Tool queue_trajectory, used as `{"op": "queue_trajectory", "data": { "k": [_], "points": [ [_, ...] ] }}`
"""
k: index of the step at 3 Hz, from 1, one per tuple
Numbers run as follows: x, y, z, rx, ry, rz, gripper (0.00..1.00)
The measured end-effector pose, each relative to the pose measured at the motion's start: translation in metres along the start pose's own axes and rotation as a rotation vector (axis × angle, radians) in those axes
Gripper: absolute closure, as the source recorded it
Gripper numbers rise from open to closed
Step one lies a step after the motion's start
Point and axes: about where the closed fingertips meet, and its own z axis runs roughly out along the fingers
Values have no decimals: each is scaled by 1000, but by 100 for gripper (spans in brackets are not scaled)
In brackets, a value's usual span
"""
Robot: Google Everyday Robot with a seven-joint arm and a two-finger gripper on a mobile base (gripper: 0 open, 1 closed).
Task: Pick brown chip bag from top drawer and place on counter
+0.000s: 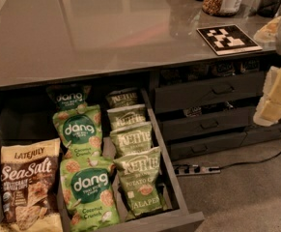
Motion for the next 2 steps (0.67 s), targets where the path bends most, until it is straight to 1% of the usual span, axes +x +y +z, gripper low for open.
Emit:
{"op": "queue_trajectory", "data": {
  "k": [1, 2],
  "points": [
    [0, 0, 0, 0, 0, 0, 0],
    [-37, 7, -5, 26, -69, -76, 0]
  ]
}}
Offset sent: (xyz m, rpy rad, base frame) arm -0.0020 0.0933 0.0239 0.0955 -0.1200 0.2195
